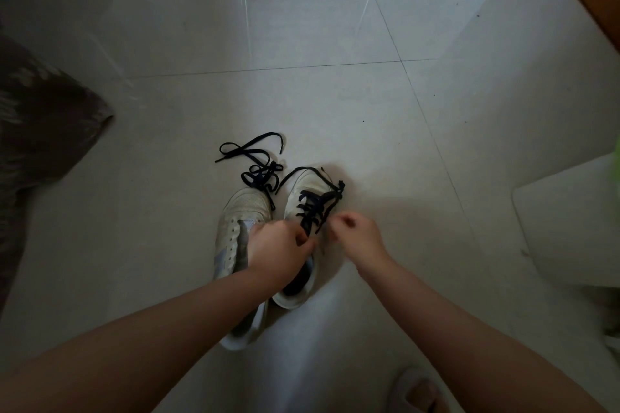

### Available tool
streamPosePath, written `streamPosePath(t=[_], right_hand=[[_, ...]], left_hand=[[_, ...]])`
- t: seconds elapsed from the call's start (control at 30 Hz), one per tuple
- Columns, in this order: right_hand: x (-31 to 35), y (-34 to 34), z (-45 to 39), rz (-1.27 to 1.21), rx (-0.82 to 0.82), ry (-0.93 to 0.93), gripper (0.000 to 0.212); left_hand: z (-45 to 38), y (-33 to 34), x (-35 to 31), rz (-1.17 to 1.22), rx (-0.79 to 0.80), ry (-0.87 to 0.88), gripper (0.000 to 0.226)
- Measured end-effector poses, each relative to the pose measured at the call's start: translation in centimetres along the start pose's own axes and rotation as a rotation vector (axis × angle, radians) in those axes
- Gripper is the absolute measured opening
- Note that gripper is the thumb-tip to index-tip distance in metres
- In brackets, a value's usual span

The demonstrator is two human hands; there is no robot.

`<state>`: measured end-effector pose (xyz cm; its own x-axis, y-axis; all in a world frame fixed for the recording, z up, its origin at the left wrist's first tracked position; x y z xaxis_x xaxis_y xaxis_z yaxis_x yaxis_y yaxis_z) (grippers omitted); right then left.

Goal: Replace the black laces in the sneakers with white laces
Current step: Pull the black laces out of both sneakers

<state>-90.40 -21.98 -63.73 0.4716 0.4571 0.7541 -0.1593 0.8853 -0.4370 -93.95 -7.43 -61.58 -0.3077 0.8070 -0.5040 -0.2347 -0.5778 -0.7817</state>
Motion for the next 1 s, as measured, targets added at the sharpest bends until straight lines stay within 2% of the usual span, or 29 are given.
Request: streamPosePath(t=[0.07, 0.1, 0.17, 0.27, 0.3, 0.4, 0.5, 0.57, 0.63, 0.7, 0.73, 0.87, 0.93, 1.0], right_hand=[[0.4, -2.5, -1.4, -0.043, -0.237, 0.023, 0.022], [0.4, -3.6, -1.9, -0.063, -0.284, 0.032, 0.024], [0.6, -3.9, -1.6, -0.098, -0.202, 0.047, 0.026], [0.2, -0.2, 0.6, -0.027, 0.128, 0.103, 0.024], [-0.1, 0.8, 1.0, 0.012, 0.172, 0.093, 0.025], [-0.4, 1.8, 0.9, 0.070, 0.129, -0.001, 0.020], [-0.3, 1.9, 0.5, 0.041, 0.128, 0.018, 0.021], [-0.3, 0.8, -0.4, -0.055, -0.001, 0.069, 0.020], [-0.3, -1.8, -1.5, -0.121, -0.213, 0.091, 0.025], [-0.5, -3.9, -1.7, -0.134, -0.293, 0.100, 0.021], [-0.6, -3.9, -1.3, -0.145, -0.255, 0.110, 0.018], [-1.2, -0.1, 1.7, -0.118, 0.070, 0.098, 0.018], [-1.0, 1.2, 2.3, -0.093, 0.125, 0.042, 0.022], [-0.7, 1.5, 2.0, -0.102, 0.113, 0.037, 0.022]], left_hand=[[0.0, 0.0, 0.1, 0.011, 0.003, -0.004, 0.033], [-0.1, 0.0, 0.1, 0.014, 0.010, -0.006, 0.033], [-0.1, 0.0, 0.1, 0.017, 0.019, -0.005, 0.034], [-0.1, 0.1, 0.1, 0.003, 0.008, -0.005, 0.031], [-0.1, 0.0, 0.0, -0.004, -0.001, -0.002, 0.030], [-0.2, 0.0, -0.1, -0.018, -0.010, -0.002, 0.033], [-0.2, 0.0, 0.0, -0.039, -0.005, -0.002, 0.034], [-0.1, 0.0, 0.1, -0.026, -0.004, -0.002, 0.034], [-0.1, 0.1, 0.2, -0.006, -0.002, -0.003, 0.034], [-0.1, 0.1, 0.2, -0.002, 0.004, -0.005, 0.034], [-0.1, 0.1, 0.2, -0.004, 0.002, -0.006, 0.034], [0.0, 0.1, 0.1, -0.027, -0.010, -0.005, 0.034], [-0.1, 0.0, 0.0, -0.030, -0.013, -0.003, 0.035], [-0.1, 0.0, 0.0, -0.041, 0.004, -0.006, 0.034]])
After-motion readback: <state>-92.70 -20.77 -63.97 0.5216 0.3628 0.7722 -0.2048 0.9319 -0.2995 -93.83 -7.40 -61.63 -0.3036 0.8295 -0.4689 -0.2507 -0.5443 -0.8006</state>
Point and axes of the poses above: each hand's wrist, its own z-axis away from the middle knuckle, its own y-axis out of the palm, x = y × z, the point moved 3 cm from there along -z, towards the middle knuckle, and after that the axes turned 5 degrees about -y, right-handed, at the moved point
